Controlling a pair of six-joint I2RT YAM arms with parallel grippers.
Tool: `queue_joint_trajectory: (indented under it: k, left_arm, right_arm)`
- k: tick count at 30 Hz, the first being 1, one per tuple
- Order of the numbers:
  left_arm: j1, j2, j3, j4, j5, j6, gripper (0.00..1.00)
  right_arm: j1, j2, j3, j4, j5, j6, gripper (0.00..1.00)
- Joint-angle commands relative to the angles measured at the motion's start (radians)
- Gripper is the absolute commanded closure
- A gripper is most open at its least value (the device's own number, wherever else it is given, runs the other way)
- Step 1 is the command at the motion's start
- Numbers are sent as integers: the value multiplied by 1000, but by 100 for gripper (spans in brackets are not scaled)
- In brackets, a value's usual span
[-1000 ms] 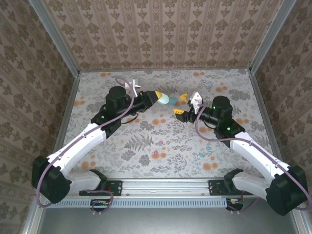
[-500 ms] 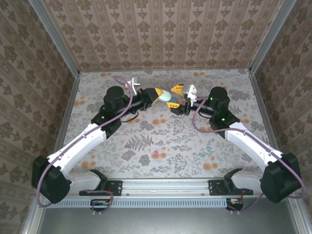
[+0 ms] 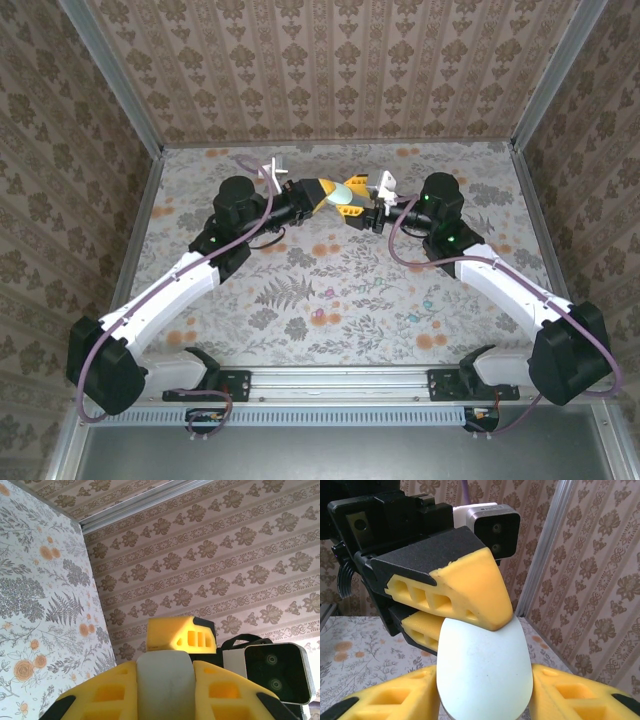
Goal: Insert the wireless bluetooth earbuds into the charging case
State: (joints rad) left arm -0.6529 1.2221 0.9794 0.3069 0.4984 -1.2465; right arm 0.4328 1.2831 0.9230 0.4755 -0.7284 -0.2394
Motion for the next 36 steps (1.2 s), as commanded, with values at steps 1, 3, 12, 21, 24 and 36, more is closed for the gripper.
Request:
queue_joint_trajectory:
  k: [1, 3, 12, 21, 24, 36]
  left_arm:
    - [-4, -4, 19, 37, 23, -11, 99]
    - [-4, -8, 14, 37, 19, -9, 97]
    - [12, -105, 33, -194, -89, 396, 23]
    - [59, -243, -185, -4, -91, 1057, 14]
    - [74, -220, -191, -2, 39, 1158, 15]
    - [81, -78, -101, 89, 317, 1114, 20]
  right_arm:
    - [5, -4, 16, 44, -11, -6, 55]
    - [4, -6, 16, 39, -9, -3, 60]
    - [-22, -4, 115, -197, -139, 83, 67]
    - [-103, 90, 265, -404, -430, 158, 68]
    - [-107, 103, 279, -419, -450, 140, 68]
    - [-92, 130, 310, -476, -480, 12, 67]
